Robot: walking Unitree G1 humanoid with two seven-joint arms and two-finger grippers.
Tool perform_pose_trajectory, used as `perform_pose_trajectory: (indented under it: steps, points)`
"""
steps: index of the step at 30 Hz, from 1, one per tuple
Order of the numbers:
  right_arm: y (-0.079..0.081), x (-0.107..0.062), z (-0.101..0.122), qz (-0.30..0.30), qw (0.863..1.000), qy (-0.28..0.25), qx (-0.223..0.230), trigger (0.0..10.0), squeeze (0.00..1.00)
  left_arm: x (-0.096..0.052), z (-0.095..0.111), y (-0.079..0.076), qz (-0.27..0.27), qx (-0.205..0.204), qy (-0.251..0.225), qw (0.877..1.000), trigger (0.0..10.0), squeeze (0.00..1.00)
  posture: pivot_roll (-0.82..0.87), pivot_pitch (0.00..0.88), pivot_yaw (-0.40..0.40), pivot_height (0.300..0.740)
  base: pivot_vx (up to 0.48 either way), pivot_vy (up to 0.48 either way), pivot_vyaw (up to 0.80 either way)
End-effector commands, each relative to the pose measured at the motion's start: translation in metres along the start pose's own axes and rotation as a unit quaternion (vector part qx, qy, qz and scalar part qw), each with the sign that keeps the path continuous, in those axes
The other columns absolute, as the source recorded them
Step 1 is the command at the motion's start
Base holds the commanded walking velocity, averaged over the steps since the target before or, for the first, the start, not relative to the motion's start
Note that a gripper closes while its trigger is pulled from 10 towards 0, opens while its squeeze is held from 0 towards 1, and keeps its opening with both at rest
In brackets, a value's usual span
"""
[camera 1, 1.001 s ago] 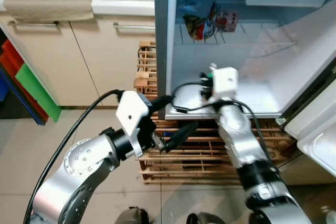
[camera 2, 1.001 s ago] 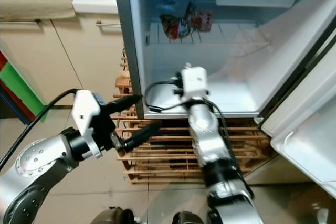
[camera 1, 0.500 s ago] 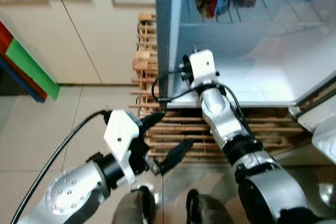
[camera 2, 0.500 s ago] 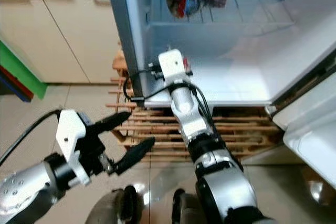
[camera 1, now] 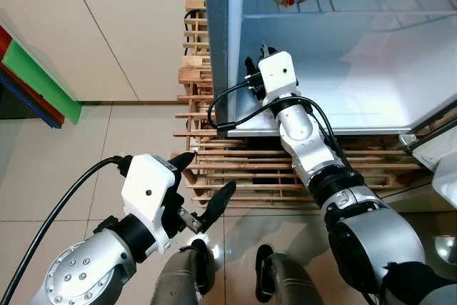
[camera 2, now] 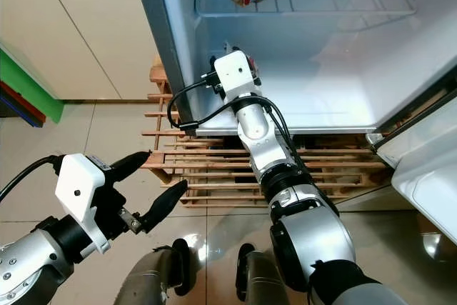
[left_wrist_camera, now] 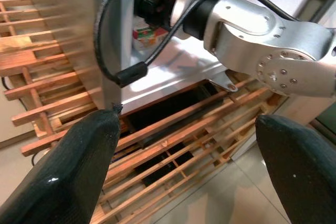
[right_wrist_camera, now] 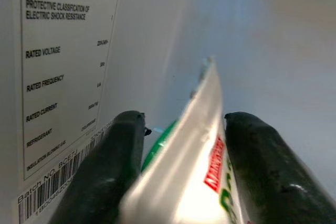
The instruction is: Restocking fridge
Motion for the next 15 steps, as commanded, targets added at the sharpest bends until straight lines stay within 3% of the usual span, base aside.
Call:
perform_pose_trajectory:
  steps: [1, 10, 15]
  points:
    - [0.0, -0.007, -0.019, 0.0, 0.999, 0.044, 0.013, 10.0, 1.0, -0.002, -0.002, -0.006, -0.009, 0.001, 0.006, 1.0, 10.0, 0.0, 0.22, 0.357, 0.009, 0.74, 0.0, 0.0, 0.0]
    - [-0.008, -0.003, -0.016, -0.013, 0.999, 0.039, -0.002, 10.0, 1.0, 0.001, -0.003, -0.005, -0.009, 0.001, 0.005, 1.0, 10.0, 0.0, 0.21, 0.348, 0.007, 0.74, 0.0, 0.0, 0.0]
    - [-0.021, 0.001, 0.003, -0.037, 0.999, -0.014, -0.026, 10.0, 1.0, 0.005, -0.002, -0.005, -0.014, 0.005, -0.001, 1.0, 10.0, 0.0, 0.2, 0.332, 0.006, 0.74, 0.0, 0.0, 0.0]
Point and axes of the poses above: a point about 5 cm out from each wrist's last joint towards the gripper, its own x axis pointing out of the wrist towards the gripper, its own z axis along the axis of the wrist's last joint, y = z × x, the point moved 3 cm from there along x, pointing out of the wrist towards the gripper, and after that the axes turned 4 degrees about -x, right-handed, at the moved point
